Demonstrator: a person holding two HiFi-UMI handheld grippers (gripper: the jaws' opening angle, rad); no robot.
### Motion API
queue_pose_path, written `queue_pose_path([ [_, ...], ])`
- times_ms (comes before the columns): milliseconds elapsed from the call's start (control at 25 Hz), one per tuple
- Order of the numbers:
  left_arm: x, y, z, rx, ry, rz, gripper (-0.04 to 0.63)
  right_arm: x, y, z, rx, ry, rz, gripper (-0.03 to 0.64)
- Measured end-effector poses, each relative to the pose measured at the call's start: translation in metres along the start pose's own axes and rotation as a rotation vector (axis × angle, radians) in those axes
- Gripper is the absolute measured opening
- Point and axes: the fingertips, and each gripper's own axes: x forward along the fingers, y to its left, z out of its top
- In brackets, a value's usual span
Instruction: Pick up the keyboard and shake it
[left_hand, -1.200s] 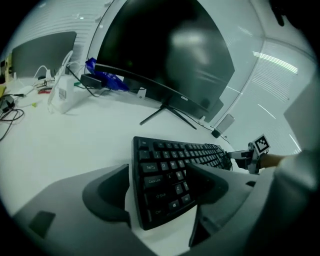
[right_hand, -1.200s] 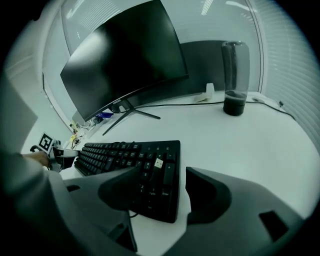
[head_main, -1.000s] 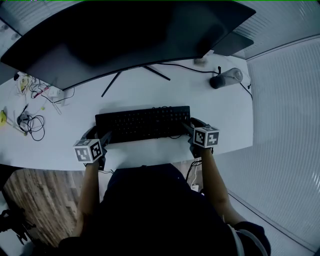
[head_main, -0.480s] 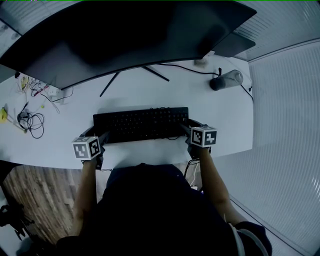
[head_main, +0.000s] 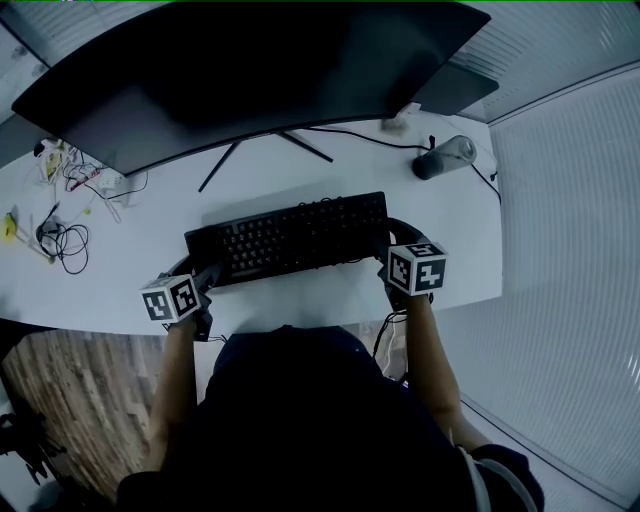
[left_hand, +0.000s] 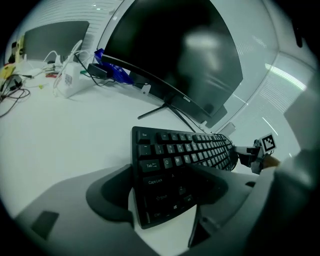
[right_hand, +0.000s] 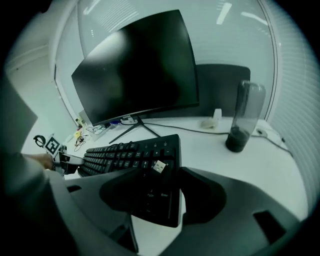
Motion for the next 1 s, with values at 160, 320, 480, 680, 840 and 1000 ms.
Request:
queue_pose_path([
  [160,0.007,-0.009,-0.008,-0.1,-0.02,-0.069,0.342,-0.035,0.013,0.046,-0.166,-0.109,-0.067,0.244],
  [320,0.011,-0.017,-0.007,-0.158,-0.043,-0.129,0.342,-0.06,0.026,0.076,-0.271,-0.181,-0.111,0.242],
  [480,0.01,-0.022,-0.003,-0.171,-0.058,-0.156,0.342,-0.074,0.037,0.094,-0.316,-0.233,-0.129,0.241],
  [680,-0.008,-0.026,0.011,-0.108,-0.098,-0.11,0.342,-0.068,0.025,0.083,-0.232,-0.219,-0.104,0.241],
  [840,-0.033,-0.03,0.035,0.04,-0.144,-0.011,0.342,-0.047,0.007,0.056,-0.048,-0.166,-0.04,0.241],
  [1000,-0.059,-0.04,0.058,0.2,-0.181,0.095,0.342,-0.024,-0.001,0.028,0.131,-0.111,0.04,0.241],
])
